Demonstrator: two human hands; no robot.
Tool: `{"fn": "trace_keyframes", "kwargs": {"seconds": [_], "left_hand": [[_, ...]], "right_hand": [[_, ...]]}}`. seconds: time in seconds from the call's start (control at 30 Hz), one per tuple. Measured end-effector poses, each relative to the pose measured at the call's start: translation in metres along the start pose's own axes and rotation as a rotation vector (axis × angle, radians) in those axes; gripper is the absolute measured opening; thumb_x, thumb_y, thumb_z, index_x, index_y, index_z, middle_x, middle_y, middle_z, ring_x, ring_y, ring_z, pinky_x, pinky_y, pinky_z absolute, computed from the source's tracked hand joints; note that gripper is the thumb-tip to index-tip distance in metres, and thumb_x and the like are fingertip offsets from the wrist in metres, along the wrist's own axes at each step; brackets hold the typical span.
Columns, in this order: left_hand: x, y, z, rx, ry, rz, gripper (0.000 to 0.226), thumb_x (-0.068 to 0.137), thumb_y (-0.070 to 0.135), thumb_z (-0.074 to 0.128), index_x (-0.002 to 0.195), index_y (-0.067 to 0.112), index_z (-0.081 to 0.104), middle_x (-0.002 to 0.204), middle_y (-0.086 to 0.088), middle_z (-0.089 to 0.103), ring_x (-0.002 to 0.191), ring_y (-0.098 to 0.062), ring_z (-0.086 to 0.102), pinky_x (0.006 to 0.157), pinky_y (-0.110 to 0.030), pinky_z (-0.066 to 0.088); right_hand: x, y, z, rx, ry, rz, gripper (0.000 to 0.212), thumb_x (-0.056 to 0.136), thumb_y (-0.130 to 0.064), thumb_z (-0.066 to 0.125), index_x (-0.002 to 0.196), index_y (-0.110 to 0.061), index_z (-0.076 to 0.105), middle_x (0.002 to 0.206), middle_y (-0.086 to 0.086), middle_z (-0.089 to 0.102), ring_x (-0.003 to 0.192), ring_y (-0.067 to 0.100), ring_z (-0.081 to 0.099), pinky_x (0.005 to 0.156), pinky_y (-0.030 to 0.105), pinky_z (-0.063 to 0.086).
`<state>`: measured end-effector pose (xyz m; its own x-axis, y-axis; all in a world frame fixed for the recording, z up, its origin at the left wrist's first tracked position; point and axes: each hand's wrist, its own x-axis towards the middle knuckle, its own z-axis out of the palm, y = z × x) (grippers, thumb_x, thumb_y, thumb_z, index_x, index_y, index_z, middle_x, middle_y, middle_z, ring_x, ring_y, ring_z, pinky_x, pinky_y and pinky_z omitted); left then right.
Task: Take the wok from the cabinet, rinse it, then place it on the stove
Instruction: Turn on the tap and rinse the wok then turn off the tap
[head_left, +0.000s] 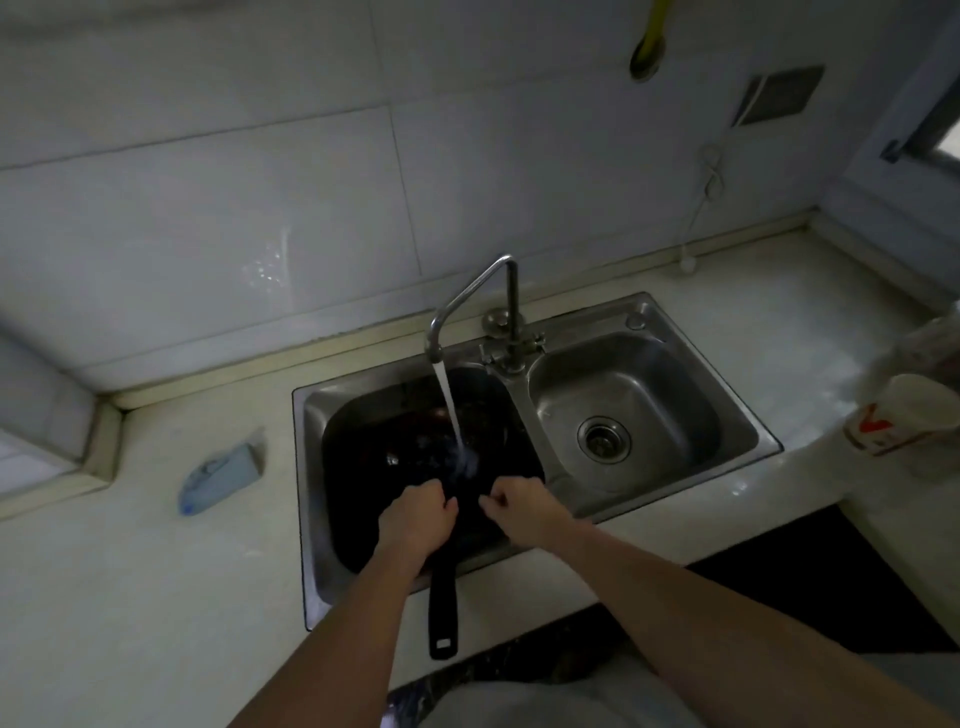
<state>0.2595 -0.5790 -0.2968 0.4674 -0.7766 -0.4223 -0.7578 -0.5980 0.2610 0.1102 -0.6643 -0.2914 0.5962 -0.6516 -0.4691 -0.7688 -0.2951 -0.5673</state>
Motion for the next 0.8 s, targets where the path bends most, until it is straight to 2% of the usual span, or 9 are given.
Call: {"fn": "trace_keyframes", "kwargs": {"seconds": [0.07, 0.13, 0.17, 0.27, 0.37, 0.5, 0.67, 0.8], "left_hand": [[0.012, 0.023, -0.014, 0.0, 0.037, 0.03, 0.024, 0.098, 0.044, 0.051, 0.096, 0.021, 0.059, 0.094, -0.003, 0.065, 0.085, -0.024, 0.065, 0.067, -0.032, 0.047], [0.025, 0.05, -0.028, -0.019, 0.06, 0.061, 0.02, 0.099, 0.042, 0.052, 0.093, 0.023, 0.058, 0.093, -0.003, 0.066, 0.081, -0.022, 0.062, 0.066, -0.032, 0.044], [0.032, 0.064, -0.035, -0.025, 0.07, 0.076, 0.019, 0.099, 0.041, 0.052, 0.092, 0.024, 0.058, 0.092, -0.002, 0.065, 0.079, -0.02, 0.06, 0.067, -0.033, 0.045], [0.058, 0.105, -0.054, -0.01, 0.111, 0.119, 0.02, 0.099, 0.041, 0.051, 0.095, 0.023, 0.057, 0.09, 0.0, 0.061, 0.083, -0.022, 0.063, 0.071, -0.036, 0.051], [0.088, 0.14, -0.066, 0.019, 0.137, 0.149, 0.022, 0.099, 0.04, 0.05, 0.102, 0.021, 0.06, 0.099, -0.004, 0.067, 0.089, -0.026, 0.066, 0.078, -0.042, 0.056], [0.132, 0.177, -0.075, 0.087, 0.153, 0.177, 0.028, 0.1, 0.038, 0.047, 0.117, 0.021, 0.061, 0.117, -0.008, 0.068, 0.106, -0.032, 0.066, 0.086, -0.044, 0.053], [0.178, 0.204, -0.074, 0.213, 0.111, 0.18, 0.035, 0.101, 0.033, 0.049, 0.132, 0.018, 0.054, 0.133, -0.008, 0.061, 0.116, -0.034, 0.062, 0.092, -0.047, 0.052], [0.207, 0.209, -0.06, 0.267, 0.008, 0.124, 0.049, 0.099, 0.03, 0.05, 0.147, 0.021, 0.042, 0.151, -0.003, 0.048, 0.128, -0.035, 0.056, 0.1, -0.046, 0.047]], "right_hand": [[0.022, 0.015, -0.029, 0.128, 0.064, 0.045, 0.033, 0.101, -0.038, 0.053, 0.096, -0.008, 0.065, 0.082, 0.01, 0.069, 0.07, 0.025, 0.071, 0.064, 0.035, 0.06], [0.042, 0.031, -0.059, 0.243, 0.114, 0.095, 0.028, 0.101, -0.035, 0.053, 0.1, -0.009, 0.065, 0.077, 0.007, 0.068, 0.056, 0.016, 0.067, 0.047, 0.025, 0.054], [0.052, 0.039, -0.073, 0.271, 0.141, 0.106, 0.028, 0.101, -0.033, 0.054, 0.101, -0.008, 0.067, 0.077, 0.006, 0.068, 0.054, 0.015, 0.066, 0.046, 0.023, 0.053], [0.085, 0.063, -0.114, 0.287, 0.191, 0.109, 0.031, 0.101, -0.036, 0.053, 0.097, -0.01, 0.068, 0.083, 0.011, 0.073, 0.07, 0.026, 0.072, 0.069, 0.035, 0.061], [0.114, 0.079, -0.15, 0.391, 0.164, 0.104, 0.026, 0.103, -0.034, 0.051, 0.099, -0.011, 0.064, 0.087, 0.013, 0.072, 0.068, 0.022, 0.069, 0.068, 0.037, 0.06], [0.154, 0.099, -0.181, 0.412, 0.11, 0.082, 0.033, 0.104, -0.036, 0.048, 0.107, -0.008, 0.065, 0.097, 0.016, 0.071, 0.082, 0.027, 0.072, 0.083, 0.044, 0.061], [0.195, 0.103, -0.193, 0.428, 0.051, 0.112, 0.04, 0.105, -0.039, 0.045, 0.114, -0.006, 0.065, 0.1, 0.016, 0.07, 0.09, 0.03, 0.071, 0.088, 0.046, 0.059], [0.222, 0.095, -0.186, 0.484, 0.015, 0.12, 0.037, 0.106, -0.039, 0.043, 0.124, -0.012, 0.061, 0.098, 0.012, 0.069, 0.085, 0.03, 0.073, 0.078, 0.042, 0.062]]}}
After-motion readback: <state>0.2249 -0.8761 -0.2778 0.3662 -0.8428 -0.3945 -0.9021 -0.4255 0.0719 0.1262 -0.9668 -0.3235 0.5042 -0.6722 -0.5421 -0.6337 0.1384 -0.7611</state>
